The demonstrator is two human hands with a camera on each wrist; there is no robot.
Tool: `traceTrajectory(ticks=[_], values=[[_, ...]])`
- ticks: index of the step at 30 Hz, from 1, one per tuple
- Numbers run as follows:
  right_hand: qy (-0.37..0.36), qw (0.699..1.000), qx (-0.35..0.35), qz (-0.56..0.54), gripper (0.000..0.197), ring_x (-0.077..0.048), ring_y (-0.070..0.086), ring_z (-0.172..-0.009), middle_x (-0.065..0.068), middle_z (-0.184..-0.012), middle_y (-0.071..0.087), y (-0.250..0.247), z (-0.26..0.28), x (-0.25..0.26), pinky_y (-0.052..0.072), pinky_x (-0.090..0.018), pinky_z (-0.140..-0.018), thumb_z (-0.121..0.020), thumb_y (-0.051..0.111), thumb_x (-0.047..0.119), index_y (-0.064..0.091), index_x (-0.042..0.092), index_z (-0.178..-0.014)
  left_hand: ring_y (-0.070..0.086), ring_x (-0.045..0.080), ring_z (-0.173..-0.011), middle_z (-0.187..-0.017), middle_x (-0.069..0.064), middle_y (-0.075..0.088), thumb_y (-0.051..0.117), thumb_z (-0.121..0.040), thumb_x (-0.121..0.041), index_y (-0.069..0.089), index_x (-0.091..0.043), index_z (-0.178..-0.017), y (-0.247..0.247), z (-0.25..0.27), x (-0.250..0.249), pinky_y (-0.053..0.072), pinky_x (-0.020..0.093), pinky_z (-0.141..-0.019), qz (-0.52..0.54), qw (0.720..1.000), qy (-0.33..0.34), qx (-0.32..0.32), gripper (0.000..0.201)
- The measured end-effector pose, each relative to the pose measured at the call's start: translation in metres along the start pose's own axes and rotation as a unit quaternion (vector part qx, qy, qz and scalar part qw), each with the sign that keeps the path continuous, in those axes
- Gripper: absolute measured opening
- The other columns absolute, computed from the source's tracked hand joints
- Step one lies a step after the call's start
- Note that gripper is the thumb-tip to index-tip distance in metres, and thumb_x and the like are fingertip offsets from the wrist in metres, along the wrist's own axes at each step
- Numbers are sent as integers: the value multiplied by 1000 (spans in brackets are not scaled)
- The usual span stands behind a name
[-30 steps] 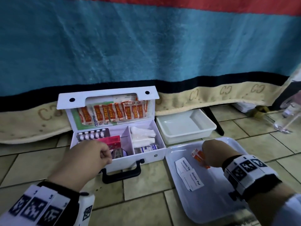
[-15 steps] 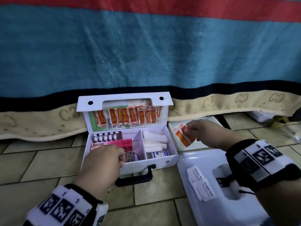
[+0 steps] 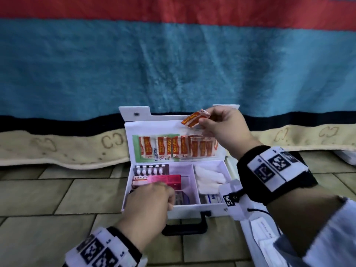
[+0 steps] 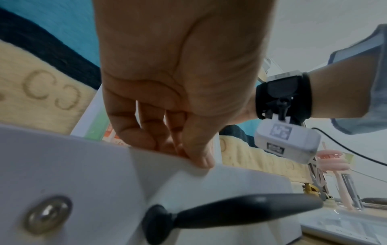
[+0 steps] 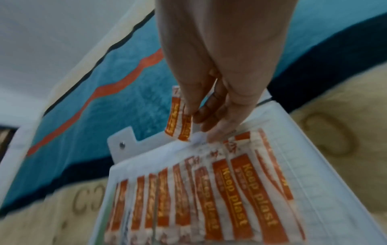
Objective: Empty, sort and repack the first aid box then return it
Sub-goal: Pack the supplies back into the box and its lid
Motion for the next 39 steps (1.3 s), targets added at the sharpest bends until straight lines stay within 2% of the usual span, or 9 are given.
traceTrajectory(ticks=[3, 7, 12, 15, 18, 21, 28, 33, 39], values=[[-54, 985, 2, 163, 16, -9, 59, -65, 1, -74, 68, 11, -5, -2, 48, -19, -63, -82, 67, 7, 69, 21, -75, 50, -3, -76, -67, -17, 51, 60, -80, -17, 45, -30, -61, 3, -4, 5, 30, 17, -57, 9, 1000, 2, 14, 28], [-102, 938, 55, 326, 26, -16, 65, -90, 0, -97, 72, 20, -5, -1, 52, -27, -83, -81, 58, 5, 74, 21, -91, 48, -4, -74, -67, -17, 53, 60, -80, -19, 53, -32, -71, 2, -7, 8, 29, 11, -56, 24, 999, 14, 21, 17], [-109, 888, 85, 438, 28, -25, 64, -94, -2, -99, 72, 13, -7, 15, 53, -36, -80, -82, 54, 13, 72, 28, -97, 58, 0, -85, -86, -15, 67, 63, -79, -24, 61, -31, -82, -1, -12, 9, 42, 19, -69, 23, 998, 17, 47, 7], [-124, 844, 127, 507, 24, -28, 62, -96, -2, -100, 71, 18, -4, 22, 52, -36, -78, -85, 58, 20, 68, 29, -105, 56, -1, -81, -87, -15, 68, 63, -79, -26, 56, -34, -74, -1, -14, 10, 38, 15, -64, 24, 998, 19, 55, 11], [-106, 864, 138, 473, 30, -23, 61, -102, 2, -101, 71, 19, -3, 25, 52, -35, -81, -83, 62, 20, 62, 32, -110, 51, -3, -76, -81, -17, 64, 62, -80, -24, 59, -32, -77, 0, -14, 10, 31, 9, -59, 24, 998, 24, 53, 9], [-91, 884, 132, 440, 13, -23, 63, -94, 1, -93, 71, 18, -2, 27, 50, -30, -74, -84, 62, 31, 66, 32, -97, 57, 1, -85, -88, -15, 65, 61, -81, -26, 63, -28, -86, -1, -12, 9, 43, 20, -70, 26, 998, 23, 52, 5], [-85, 855, 127, 496, 23, -29, 63, -82, -6, -84, 68, 21, 1, 17, 46, -28, -61, -88, 49, 24, 71, 18, -86, 58, 3, -89, -92, -12, 65, 61, -82, -28, 63, -27, -87, -2, -11, 8, 43, 21, -73, 28, 998, 20, 59, 5], [-132, 846, 140, 497, 18, -25, 62, -95, -2, -97, 69, 23, 3, 17, 45, -31, -81, -91, 50, 32, 65, 25, -97, 58, 3, -88, -91, -13, 66, 61, -83, -27, 63, -27, -86, -5, -10, 6, 44, 20, -74, 32, 998, 7, 51, 4], [-155, 820, 159, 528, 19, -24, 53, -104, -3, -103, 54, 20, 4, -2, 42, -31, -88, -91, 51, 17, 67, 21, -99, 60, 3, -82, -75, -12, 66, 65, -81, -23, 62, -31, -71, -10, -16, 6, 43, 18, -67, 41, 996, -14, 73, 14]])
Point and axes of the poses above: each hand's wrist, its own z-axis away from the middle knuckle, its own y-axis out of the palm, x = y × z, the point moved 1 cm from there along -z, towards the middle knuckle
